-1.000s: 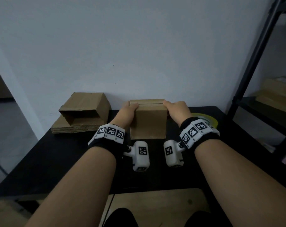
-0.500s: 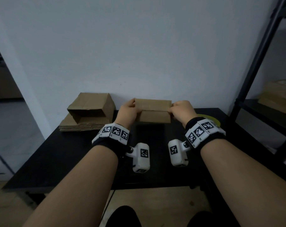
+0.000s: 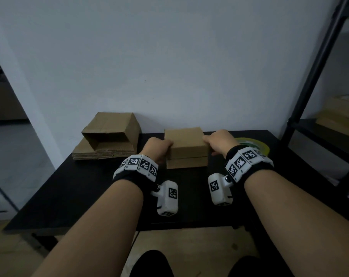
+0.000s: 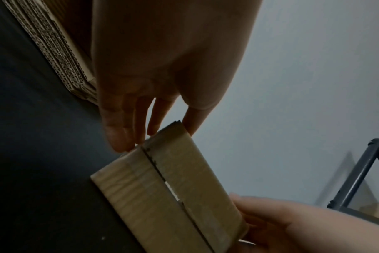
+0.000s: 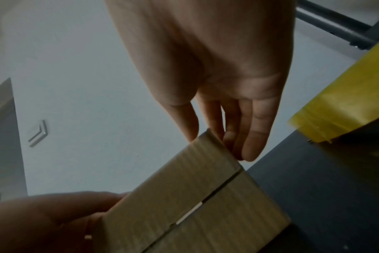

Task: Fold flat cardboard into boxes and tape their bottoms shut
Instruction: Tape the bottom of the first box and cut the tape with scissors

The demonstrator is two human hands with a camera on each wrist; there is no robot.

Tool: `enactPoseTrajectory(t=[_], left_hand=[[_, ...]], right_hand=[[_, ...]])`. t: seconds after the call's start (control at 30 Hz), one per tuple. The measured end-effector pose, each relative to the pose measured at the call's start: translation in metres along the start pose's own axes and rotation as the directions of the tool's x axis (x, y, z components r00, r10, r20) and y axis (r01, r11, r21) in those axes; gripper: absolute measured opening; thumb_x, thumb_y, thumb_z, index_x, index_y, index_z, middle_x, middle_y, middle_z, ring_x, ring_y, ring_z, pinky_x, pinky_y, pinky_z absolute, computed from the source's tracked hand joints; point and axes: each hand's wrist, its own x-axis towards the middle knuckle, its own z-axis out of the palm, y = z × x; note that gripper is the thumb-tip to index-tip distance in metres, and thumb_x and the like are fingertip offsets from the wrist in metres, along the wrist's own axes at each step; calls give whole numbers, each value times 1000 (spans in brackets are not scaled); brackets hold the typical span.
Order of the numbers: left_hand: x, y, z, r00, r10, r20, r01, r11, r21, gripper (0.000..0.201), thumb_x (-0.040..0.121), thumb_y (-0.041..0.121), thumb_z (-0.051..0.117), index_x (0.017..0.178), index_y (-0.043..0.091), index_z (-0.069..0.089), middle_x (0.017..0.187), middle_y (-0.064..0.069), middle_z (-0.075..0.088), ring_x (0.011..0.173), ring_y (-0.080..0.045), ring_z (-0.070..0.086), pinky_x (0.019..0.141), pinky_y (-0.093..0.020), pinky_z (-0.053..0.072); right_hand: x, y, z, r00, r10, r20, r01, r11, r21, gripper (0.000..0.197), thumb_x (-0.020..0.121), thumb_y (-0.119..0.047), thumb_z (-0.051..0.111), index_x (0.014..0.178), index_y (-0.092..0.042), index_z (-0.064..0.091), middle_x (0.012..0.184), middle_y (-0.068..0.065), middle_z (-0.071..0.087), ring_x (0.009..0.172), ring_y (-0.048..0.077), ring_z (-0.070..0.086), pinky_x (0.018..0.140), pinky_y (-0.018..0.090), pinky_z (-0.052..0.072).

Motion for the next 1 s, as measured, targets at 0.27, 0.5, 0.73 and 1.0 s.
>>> enactPoseTrajectory(t=[0.27,0.5,0.73,1.0], left_hand=[[5,23,7,998,51,-21,-51,999,2,16,82,13,69,77,10,54,82,-11,62,86,-30,63,82,-42,57],[15,61,33,977,205,-63,-203,978,38,24,80,9,69,64,12,51,69,-6,56,70,-22,57,73,-33,52],[44,103,85,963,260,-71,-262,965,-12,29,72,11,65,96,22,53,96,-4,62,93,-27,63,82,-44,57],[71,129,160,978,195,67,-192,980,-48,20,71,16,65,89,16,56,98,-11,65,95,-30,63,84,-45,56]], right_hand=[[0,-8,-20,994,-113,10,113,986,-121,29,83,-4,62,110,8,65,106,24,68,97,38,66,87,53,54],[22,-5,-61,975,-170,-142,152,980,-129,34,82,-6,64,114,-15,56,117,9,58,105,30,59,91,47,53],[46,3,-107,963,-121,-241,123,992,-6,36,88,-9,55,122,-22,50,103,0,51,95,25,57,86,47,55],[77,38,-156,959,-57,-277,66,997,25,37,86,-7,52,121,-21,53,106,2,59,103,27,59,93,47,51]])
